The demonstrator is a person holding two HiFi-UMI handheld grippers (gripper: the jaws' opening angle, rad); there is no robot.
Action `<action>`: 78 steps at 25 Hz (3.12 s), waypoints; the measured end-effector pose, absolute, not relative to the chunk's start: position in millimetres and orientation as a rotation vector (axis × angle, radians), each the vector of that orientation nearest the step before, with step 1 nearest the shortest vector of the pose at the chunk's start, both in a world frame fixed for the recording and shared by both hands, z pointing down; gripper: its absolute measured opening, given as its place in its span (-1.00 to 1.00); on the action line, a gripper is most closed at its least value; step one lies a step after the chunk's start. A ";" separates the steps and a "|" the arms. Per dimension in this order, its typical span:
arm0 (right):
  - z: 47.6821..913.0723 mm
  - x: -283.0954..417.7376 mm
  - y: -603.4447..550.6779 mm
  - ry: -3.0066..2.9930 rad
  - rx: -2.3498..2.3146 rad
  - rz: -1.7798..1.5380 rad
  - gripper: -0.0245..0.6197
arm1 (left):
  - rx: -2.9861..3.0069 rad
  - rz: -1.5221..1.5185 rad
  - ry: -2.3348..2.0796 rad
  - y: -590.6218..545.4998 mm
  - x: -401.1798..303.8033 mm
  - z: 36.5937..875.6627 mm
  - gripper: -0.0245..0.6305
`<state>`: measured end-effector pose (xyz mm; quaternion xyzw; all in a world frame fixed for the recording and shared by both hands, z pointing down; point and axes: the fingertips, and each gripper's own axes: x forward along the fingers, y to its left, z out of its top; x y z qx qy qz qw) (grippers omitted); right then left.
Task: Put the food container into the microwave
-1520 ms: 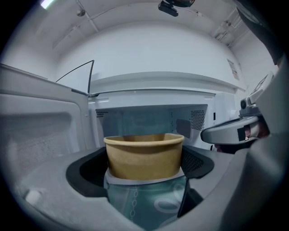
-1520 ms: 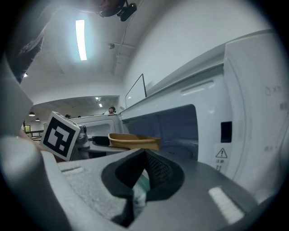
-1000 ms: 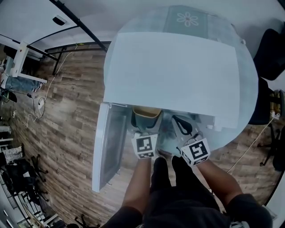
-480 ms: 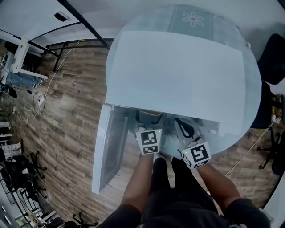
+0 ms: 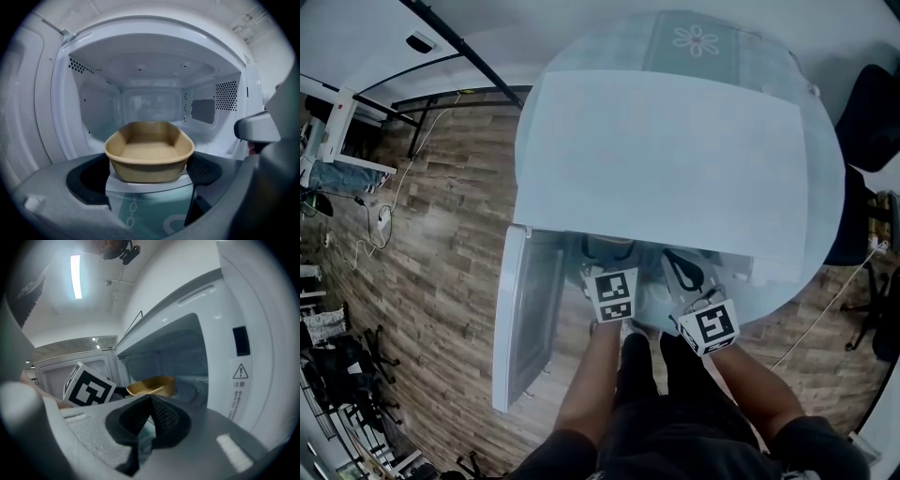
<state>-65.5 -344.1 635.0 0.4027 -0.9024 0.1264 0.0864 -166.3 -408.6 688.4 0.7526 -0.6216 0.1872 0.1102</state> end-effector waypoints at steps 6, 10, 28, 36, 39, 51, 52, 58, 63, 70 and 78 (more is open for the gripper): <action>636.6 -61.6 -349.4 -2.695 1.202 0.386 -0.93 | 2.200 0.524 -1.837 -404.8 -165.3 689.8 0.63; 636.6 -59.9 -349.1 -2.690 1.206 0.385 -0.93 | 2.189 0.519 -1.832 -390.0 -166.0 690.5 0.64; 588.0 -76.0 -321.2 -2.728 1.173 0.238 -0.93 | 2.263 0.422 -1.852 -309.3 -174.7 611.2 0.16; 535.2 -91.1 -300.8 -2.812 1.122 0.109 -0.93 | 2.310 0.365 -1.917 -279.6 -178.5 559.0 -0.57; 523.1 -93.1 -296.9 -2.828 1.116 0.063 -0.93 | 2.315 0.363 -1.933 -273.0 -179.8 548.3 -0.87; 498.8 -89.4 -289.9 -2.842 1.112 0.080 -0.93 | 2.367 0.381 -1.897 -261.0 -175.9 523.3 -0.91; 494.9 -88.5 -291.3 -2.842 1.113 0.059 -0.93 | 2.373 0.381 -1.896 -260.9 -176.0 520.5 -0.91; 473.2 -87.7 -286.1 -2.835 1.146 -0.007 -0.93 | 2.412 0.367 -1.859 -259.5 -174.8 503.6 -0.91; 463.1 -87.7 -279.8 -2.838 1.157 0.055 -0.93 | 2.439 0.345 -1.861 -261.0 -176.8 489.6 -0.91; 456.4 -80.4 -288.5 -2.828 1.200 0.050 -0.93 | 2.438 0.330 -1.892 -264.8 -180.5 481.4 -0.91; 450.5 -77.9 -288.8 -2.838 1.224 0.053 -0.93 | 2.449 0.326 -1.913 -262.7 -179.7 478.2 -0.91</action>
